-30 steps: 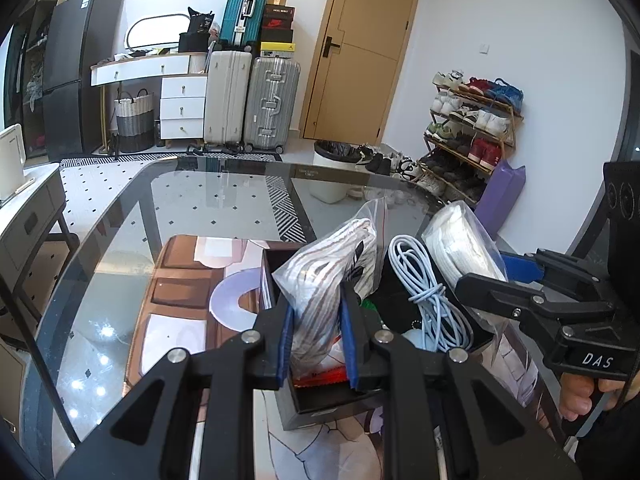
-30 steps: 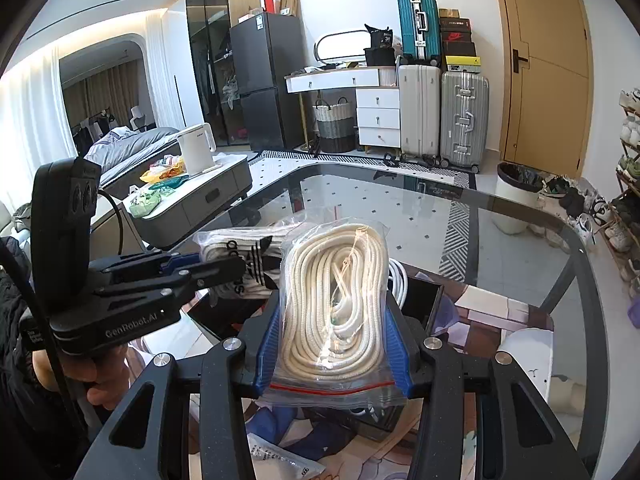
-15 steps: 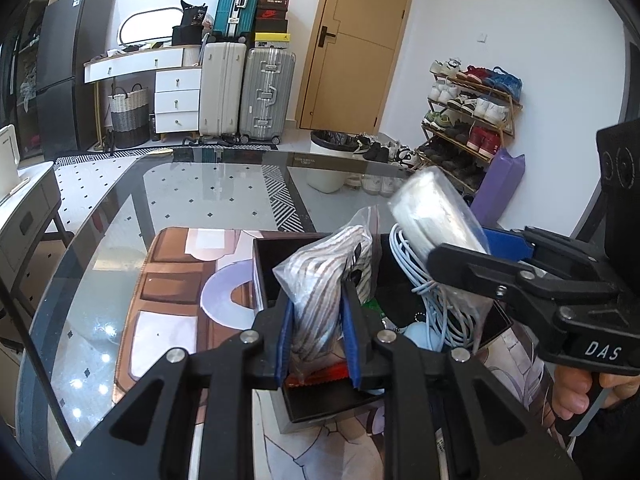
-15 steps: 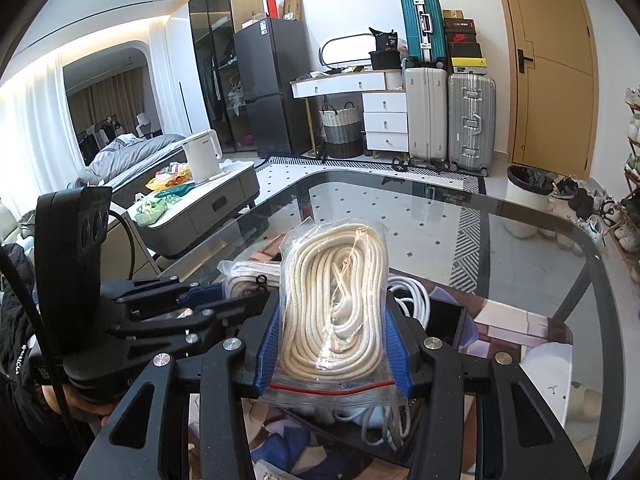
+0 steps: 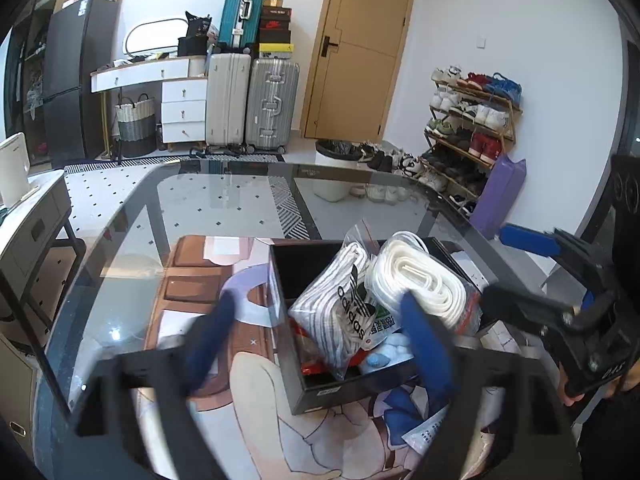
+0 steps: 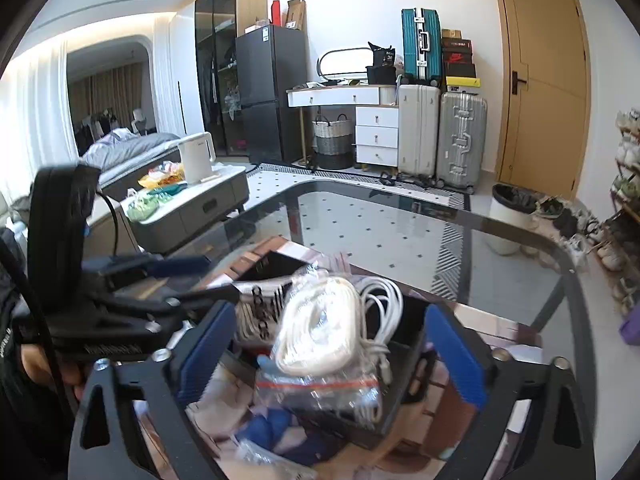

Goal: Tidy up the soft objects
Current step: 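Open both grippers to drop the two bags into the box, then withdraw both grippers toward the white foam and printed pouch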

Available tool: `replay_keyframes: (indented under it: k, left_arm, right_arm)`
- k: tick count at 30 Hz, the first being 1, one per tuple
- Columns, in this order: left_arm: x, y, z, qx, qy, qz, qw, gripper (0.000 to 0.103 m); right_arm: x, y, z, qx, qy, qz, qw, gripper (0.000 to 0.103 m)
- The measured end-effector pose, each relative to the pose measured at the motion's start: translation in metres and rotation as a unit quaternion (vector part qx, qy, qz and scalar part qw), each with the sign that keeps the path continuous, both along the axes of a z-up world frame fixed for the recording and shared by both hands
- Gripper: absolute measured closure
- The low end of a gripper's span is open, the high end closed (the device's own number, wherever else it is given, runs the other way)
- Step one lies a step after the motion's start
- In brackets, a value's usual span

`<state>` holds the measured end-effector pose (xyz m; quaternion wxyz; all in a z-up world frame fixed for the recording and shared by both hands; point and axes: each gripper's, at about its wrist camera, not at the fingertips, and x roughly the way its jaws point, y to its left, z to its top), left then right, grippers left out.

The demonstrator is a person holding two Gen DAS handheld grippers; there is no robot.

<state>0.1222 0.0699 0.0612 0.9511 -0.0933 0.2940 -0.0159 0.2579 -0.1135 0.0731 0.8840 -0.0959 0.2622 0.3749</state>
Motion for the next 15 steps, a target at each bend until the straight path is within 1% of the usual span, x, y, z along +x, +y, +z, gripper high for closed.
replay_keyframes:
  k: [1,2,6,9,15]
  left_arm:
    - [-0.003,0.001,0.001,0.000,-0.006,0.003,1.0000,0.001]
    - [-0.004,0.002,0.001,0.001,-0.010,0.006,0.9999,0.000]
    - [-0.009,0.004,0.002,-0.001,-0.007,0.006,1.0000,0.000]
    - [-0.012,0.004,0.000,0.003,-0.008,0.008,0.9999,0.000]
    - [-0.022,-0.002,-0.005,0.011,0.004,0.006,0.9999,0.000]
  right_arm:
    - [-0.002,-0.002,-0.001,-0.004,-0.001,-0.003,1.000,0.001]
    - [-0.005,-0.005,-0.003,-0.005,0.000,-0.006,1.000,0.001]
    - [-0.011,-0.018,-0.006,-0.005,0.003,-0.016,1.000,0.001]
    - [-0.016,-0.028,-0.008,0.003,0.007,-0.025,1.000,0.001]
    - [-0.024,-0.044,-0.014,0.012,0.020,-0.035,0.999,0.001]
